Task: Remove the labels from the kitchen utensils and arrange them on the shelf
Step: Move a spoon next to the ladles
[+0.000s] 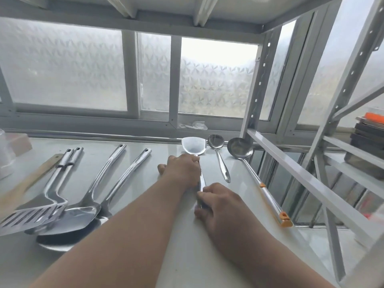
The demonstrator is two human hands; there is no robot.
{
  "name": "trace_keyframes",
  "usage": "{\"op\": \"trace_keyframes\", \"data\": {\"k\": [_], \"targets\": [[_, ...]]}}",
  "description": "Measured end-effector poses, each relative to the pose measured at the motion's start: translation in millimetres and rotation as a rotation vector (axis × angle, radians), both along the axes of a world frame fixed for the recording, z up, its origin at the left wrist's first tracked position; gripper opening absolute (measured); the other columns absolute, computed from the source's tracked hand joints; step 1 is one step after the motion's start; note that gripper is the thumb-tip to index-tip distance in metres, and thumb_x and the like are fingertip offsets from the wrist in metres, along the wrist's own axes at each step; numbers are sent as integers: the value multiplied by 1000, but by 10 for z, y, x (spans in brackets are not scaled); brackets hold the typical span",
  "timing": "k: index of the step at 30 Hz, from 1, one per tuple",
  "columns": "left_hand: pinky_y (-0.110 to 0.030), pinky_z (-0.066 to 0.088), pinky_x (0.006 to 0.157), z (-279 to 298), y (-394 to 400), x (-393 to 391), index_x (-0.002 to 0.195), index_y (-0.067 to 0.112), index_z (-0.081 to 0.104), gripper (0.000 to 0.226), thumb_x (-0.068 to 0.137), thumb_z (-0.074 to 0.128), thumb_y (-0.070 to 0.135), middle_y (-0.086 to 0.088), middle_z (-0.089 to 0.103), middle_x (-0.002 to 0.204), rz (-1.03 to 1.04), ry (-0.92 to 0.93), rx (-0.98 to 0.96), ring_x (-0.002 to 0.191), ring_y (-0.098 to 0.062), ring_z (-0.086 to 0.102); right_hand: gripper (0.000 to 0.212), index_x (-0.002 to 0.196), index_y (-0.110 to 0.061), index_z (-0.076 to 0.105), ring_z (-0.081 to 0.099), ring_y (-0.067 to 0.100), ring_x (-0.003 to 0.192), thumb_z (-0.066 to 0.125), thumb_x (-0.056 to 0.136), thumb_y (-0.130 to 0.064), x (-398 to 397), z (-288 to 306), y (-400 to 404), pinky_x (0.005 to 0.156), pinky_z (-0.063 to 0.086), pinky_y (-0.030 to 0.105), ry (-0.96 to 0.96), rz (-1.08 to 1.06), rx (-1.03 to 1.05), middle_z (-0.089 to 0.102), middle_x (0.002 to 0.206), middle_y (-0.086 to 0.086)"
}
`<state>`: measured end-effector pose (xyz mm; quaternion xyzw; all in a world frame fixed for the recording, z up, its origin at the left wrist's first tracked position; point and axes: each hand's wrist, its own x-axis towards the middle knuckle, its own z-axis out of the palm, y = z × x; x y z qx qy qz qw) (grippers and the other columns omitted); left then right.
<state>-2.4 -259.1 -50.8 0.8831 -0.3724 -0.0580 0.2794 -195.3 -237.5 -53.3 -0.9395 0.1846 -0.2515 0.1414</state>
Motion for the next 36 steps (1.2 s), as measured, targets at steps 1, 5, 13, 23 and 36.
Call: {"op": "trace_keyframes", "data": {"k": [1, 5, 13, 23, 36], "targets": [[-43, 20, 88, 2, -2, 1, 124, 47, 69, 48, 98, 34, 27, 13, 64, 123, 9, 3, -7, 129, -22, 43, 16, 91, -17, 63, 56, 12, 94, 59, 97, -32, 6, 1, -4, 85, 46, 26, -4, 1, 6, 55, 104, -9], [-44, 22, 87, 0, 1, -15, 118, 45, 71, 46, 98, 34, 28, 13, 62, 112, 18, 15, -18, 124, -23, 43, 15, 94, -16, 65, 57, 11, 94, 60, 98, -30, 7, -2, -10, 86, 45, 22, -25, 6, 18, 55, 107, -10], [-43, 22, 88, -8, 41, -40, 116, 40, 70, 42, 101, 32, 31, 10, 68, 116, 38, 34, -41, 125, -23, 44, 10, 90, -19, 61, 50, 7, 91, 55, 94, -26, -39, -11, 48, 82, 43, 17, -13, 37, 4, 50, 98, -12], [-43, 21, 90, 45, 97, -63, 120, 40, 69, 42, 103, 32, 32, 9, 71, 116, -5, 55, -2, 129, -22, 41, 17, 94, -19, 64, 52, 11, 95, 48, 97, -21, 25, -43, 4, 86, 46, 24, -11, -1, 25, 54, 99, -10], [-44, 39, 117, 376, 428, -177, 150, 27, 56, 55, 100, 40, 44, -3, 56, 156, -39, 167, -163, 141, -31, 51, 40, 126, -19, 62, 45, 18, 127, 52, 89, -27, -91, 85, 203, 112, 38, 28, -1, -73, 46, 52, 135, -2]]}}
